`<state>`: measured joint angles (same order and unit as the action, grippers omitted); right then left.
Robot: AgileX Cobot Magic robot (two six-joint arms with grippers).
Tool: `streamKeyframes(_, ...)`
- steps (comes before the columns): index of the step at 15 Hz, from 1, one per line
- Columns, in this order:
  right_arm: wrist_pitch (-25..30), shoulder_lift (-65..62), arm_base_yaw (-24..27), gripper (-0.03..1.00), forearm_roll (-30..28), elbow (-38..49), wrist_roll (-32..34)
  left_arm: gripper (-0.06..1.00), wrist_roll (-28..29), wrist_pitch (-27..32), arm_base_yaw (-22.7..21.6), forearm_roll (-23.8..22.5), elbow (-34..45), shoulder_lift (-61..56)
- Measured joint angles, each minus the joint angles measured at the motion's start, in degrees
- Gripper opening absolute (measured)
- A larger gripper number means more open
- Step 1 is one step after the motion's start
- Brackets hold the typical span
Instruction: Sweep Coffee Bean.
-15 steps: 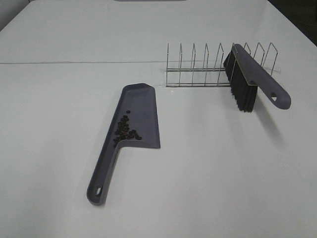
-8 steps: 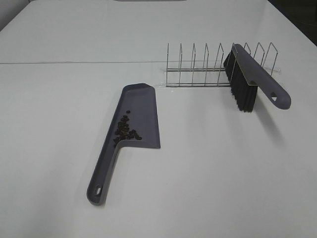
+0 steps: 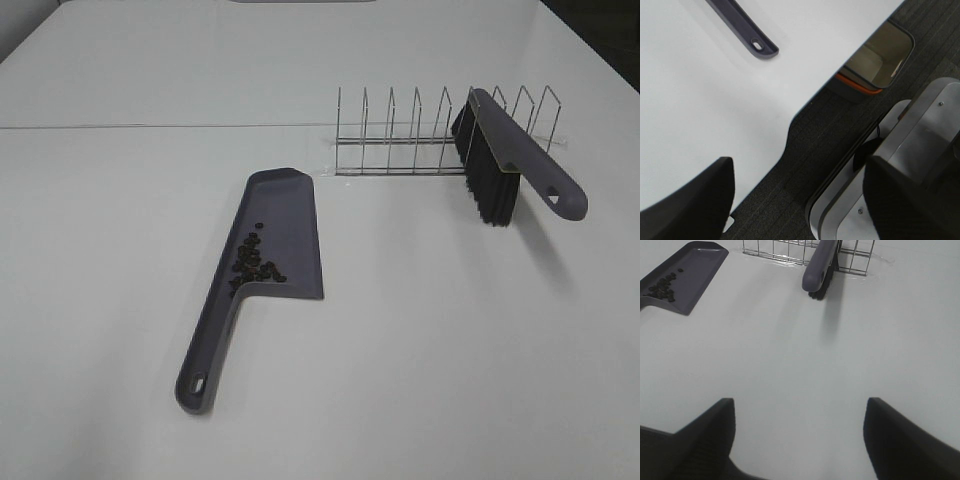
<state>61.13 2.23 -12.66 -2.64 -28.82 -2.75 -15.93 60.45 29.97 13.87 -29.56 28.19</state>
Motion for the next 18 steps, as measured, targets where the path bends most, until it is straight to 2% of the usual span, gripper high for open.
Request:
streamKeyframes(6,0.0,0.0,0.4,0.70,0.0,0.0,0.0,0.68,-0.1,0.3,0.0,0.1,0.1,0.0)
streamKeyframes(11,0.0,-1.3,9.0,0.70,0.0,0.0,0.0,0.68,-0.1,0.3,-1.1,0.1,0.1,-1.9)
streamKeyframes(12,0.0,-2.1,10.8,0.70,0.0,0.0,0.0,0.68,-0.1,0.3,-3.5,0.1,0.1,-4.5)
streamKeyframes(13,0.0,-2.5,12.8,0.70,0.0,0.0,0.0,0.68,-0.1,0.2,-8.5,0.1,0.1,-9.1)
streamKeyframes(15,0.0,-2.5,12.9,0.70,0.0,0.0,0.0,0.68,-0.1,0.2,-17.1,0.1,0.1,-16.6)
streamKeyframes(18,0.0,-2.5,12.9,0.70,0.0,0.0,0.0,0.68,-0.1,0.2,-21.0,0.1,0.1,-22.1)
